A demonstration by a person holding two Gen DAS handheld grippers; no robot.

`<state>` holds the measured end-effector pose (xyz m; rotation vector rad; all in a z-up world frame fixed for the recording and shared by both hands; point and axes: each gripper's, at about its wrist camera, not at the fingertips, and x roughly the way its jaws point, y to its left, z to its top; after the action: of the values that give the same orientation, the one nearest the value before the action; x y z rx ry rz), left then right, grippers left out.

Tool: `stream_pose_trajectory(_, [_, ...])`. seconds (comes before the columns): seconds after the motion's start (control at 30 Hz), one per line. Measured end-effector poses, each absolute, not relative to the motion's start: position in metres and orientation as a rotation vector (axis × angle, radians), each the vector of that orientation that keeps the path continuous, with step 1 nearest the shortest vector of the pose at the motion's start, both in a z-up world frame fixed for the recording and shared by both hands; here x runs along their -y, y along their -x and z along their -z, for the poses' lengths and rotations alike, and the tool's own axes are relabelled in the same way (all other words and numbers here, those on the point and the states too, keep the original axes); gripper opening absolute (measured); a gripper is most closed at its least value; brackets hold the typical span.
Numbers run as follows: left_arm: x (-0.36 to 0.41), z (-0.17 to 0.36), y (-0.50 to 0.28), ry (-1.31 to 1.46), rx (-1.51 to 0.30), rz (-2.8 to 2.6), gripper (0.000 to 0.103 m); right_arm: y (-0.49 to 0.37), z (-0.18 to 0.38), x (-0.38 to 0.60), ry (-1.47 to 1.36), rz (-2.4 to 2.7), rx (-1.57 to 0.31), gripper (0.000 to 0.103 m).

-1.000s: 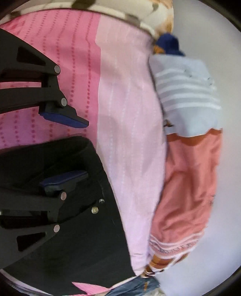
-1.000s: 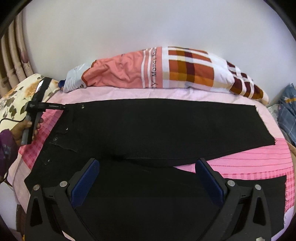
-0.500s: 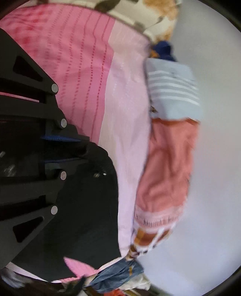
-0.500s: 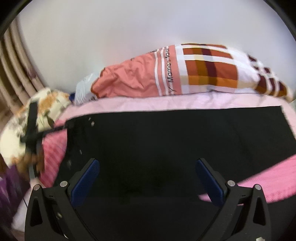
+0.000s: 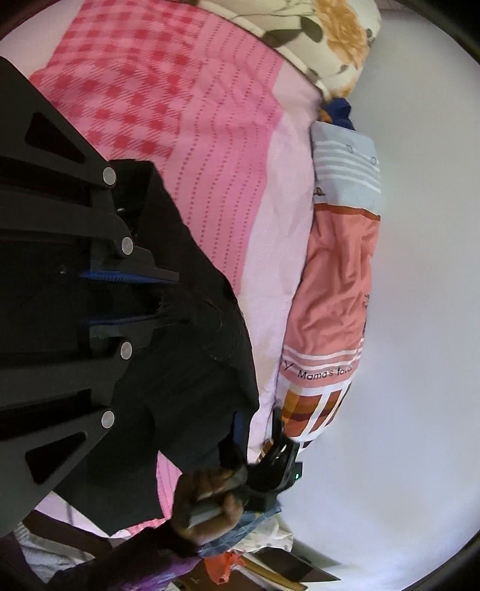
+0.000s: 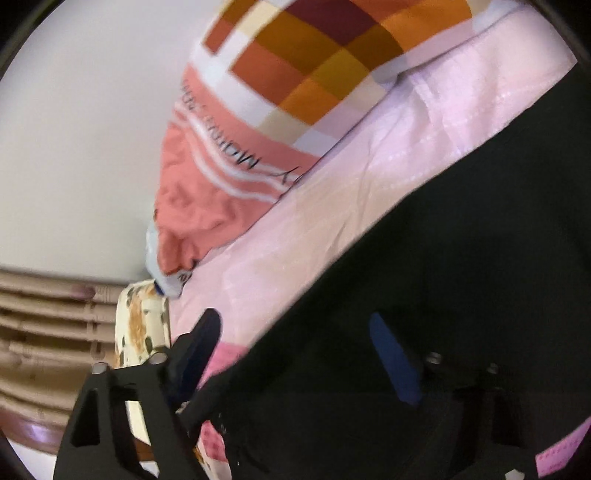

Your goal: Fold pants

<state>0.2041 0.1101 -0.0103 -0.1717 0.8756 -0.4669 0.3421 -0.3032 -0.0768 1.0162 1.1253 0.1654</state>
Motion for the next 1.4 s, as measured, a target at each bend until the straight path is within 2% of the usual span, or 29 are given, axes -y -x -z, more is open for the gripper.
stream_pose_trajectory(0.03, [-0.110,0.011,-0.203,0.176,-0.880,0.464,0.015,-0.350,0.081,0.303,-1.016,-0.163,-1.141,0.067])
stream_pose_trajectory(0.07, [-0.111,0.013,-0.203,0.177,-0.887,0.469,0.015,-0.355,0.084,0.302,-1.008,-0.145,-1.159,0.040])
stream_pose_trajectory(0.1, [-0.111,0.012,-0.203,0.180,-0.890,0.465,0.015,-0.356,0.084,0.305,-1.001,-0.133,-1.168,0.023])
stream_pose_trajectory(0.13, [-0.111,0.012,-0.203,0.183,-0.892,0.461,0.015,-0.356,0.085,0.304,-0.988,-0.111,-1.180,0.010])
stream_pose_trajectory(0.17, [-0.110,0.012,-0.203,0.184,-0.898,0.458,0.015,-0.353,0.083,0.302,-0.979,-0.111,-1.166,0.008])
stream_pose_trajectory(0.3, [-0.118,0.008,-0.200,0.188,-0.907,0.437,0.015,-0.320,0.063,0.294,-0.896,-0.123,-1.076,0.007])
stream_pose_trajectory(0.53, [-0.141,0.009,-0.163,0.176,-0.970,0.416,0.016,-0.190,0.035,0.285,-0.888,-0.167,-1.025,0.007])
stream_pose_trajectory(0.77, [-0.154,0.028,-0.114,0.168,-1.048,0.365,0.017,-0.095,0.076,0.259,-0.991,-0.167,-1.139,0.006])
stream_pose_trajectory(1.0, [-0.167,0.068,-0.085,0.070,-1.177,0.230,0.017,-0.069,0.121,0.253,-1.069,-0.168,-1.193,0.006])
stream_pose_trajectory(1.2, [-0.151,0.025,-0.065,-0.003,-1.020,0.131,0.017,-0.063,0.125,0.262,-1.110,-0.249,-1.094,0.009])
stream_pose_trajectory(1.3, [-0.114,0.000,-0.074,0.018,-0.959,0.216,0.018,-0.056,0.121,0.290,-1.178,-0.221,-0.959,0.020])
stream_pose_trajectory(1.33, [-0.095,-0.003,-0.078,0.030,-0.953,0.285,0.019,-0.052,0.119,0.300,-1.193,-0.206,-0.921,0.032])
stream_pose_trajectory(1.37, [-0.080,-0.004,-0.081,0.040,-0.953,0.340,0.034,-0.050,0.117,0.310,-1.196,-0.187,-0.889,0.041])
stream_pose_trajectory(1.4, [-0.062,-0.002,-0.084,0.043,-0.957,0.391,0.054,-0.046,0.115,0.322,-1.184,-0.152,-0.859,0.041])
